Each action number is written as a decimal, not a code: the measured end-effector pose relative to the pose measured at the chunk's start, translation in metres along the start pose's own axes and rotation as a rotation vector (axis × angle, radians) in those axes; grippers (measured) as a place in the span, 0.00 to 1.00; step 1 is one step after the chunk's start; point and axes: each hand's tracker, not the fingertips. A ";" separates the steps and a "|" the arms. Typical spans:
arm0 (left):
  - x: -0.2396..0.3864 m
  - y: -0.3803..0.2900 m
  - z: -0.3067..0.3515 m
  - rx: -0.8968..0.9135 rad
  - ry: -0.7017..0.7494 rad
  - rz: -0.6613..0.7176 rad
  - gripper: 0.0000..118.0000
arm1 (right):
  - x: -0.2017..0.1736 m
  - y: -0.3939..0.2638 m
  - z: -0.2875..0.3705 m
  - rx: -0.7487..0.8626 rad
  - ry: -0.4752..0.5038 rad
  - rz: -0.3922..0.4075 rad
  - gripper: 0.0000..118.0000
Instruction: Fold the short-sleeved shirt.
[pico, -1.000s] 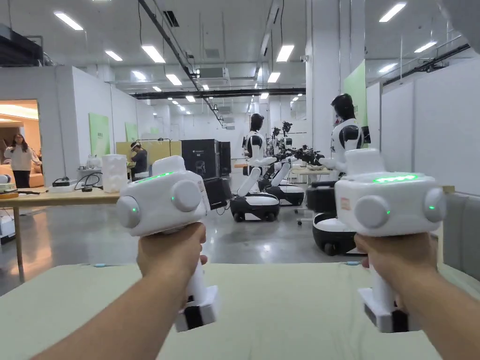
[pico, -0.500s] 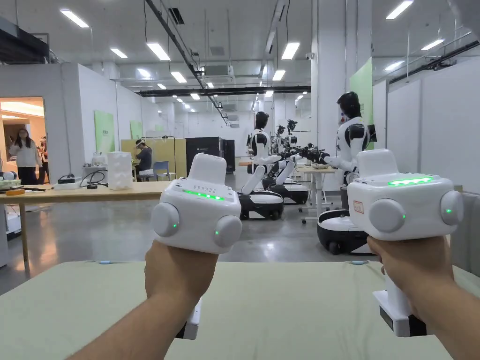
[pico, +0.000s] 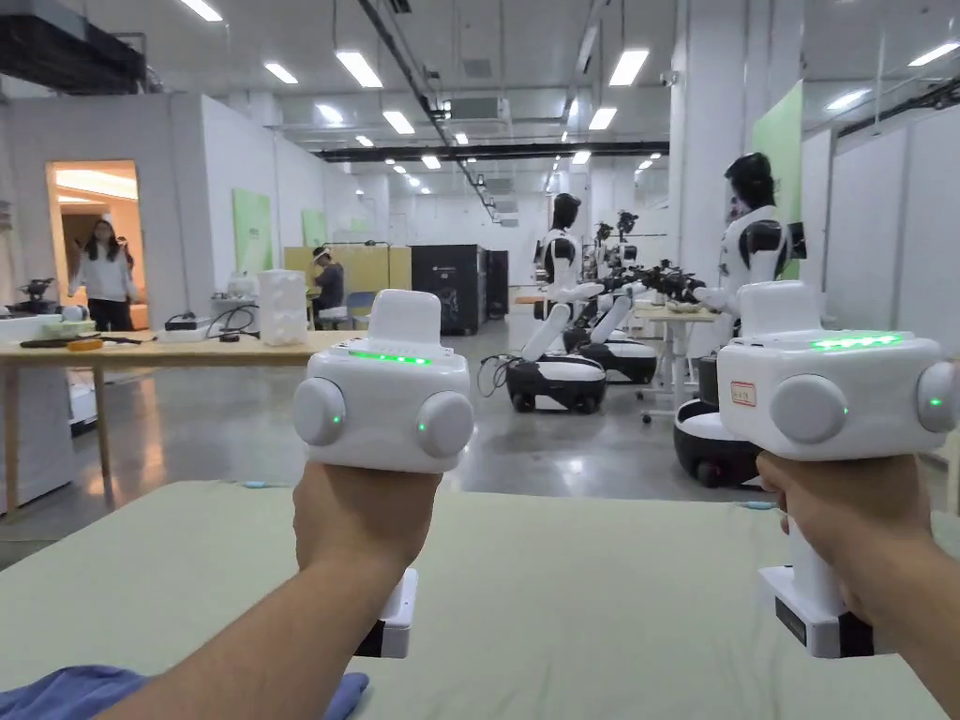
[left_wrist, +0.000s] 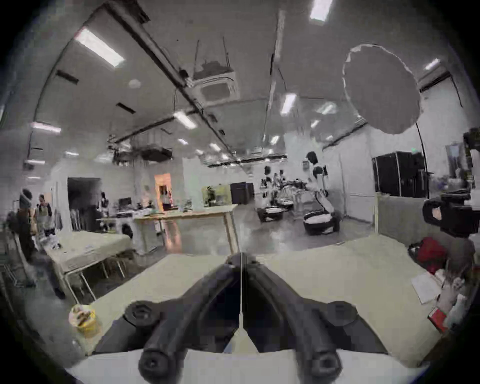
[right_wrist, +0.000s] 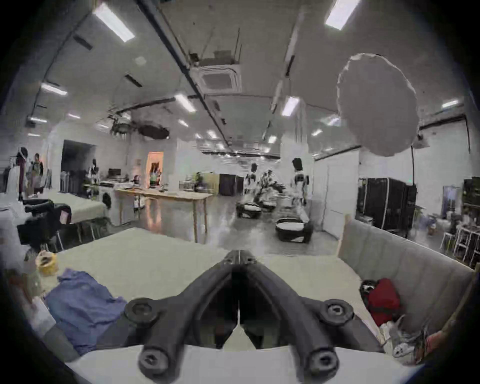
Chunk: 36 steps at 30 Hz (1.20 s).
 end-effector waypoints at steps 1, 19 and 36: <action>-0.010 -0.002 0.017 -0.011 0.021 -0.003 0.00 | -0.013 -0.001 -0.004 -0.001 0.028 0.007 0.00; -0.249 -0.143 0.039 -0.525 0.431 0.069 0.00 | -0.311 -0.099 -0.048 -0.297 0.587 0.066 0.00; -0.259 -0.293 -0.086 -0.946 0.254 0.150 0.99 | -0.331 -0.171 -0.102 -0.412 0.604 0.123 0.00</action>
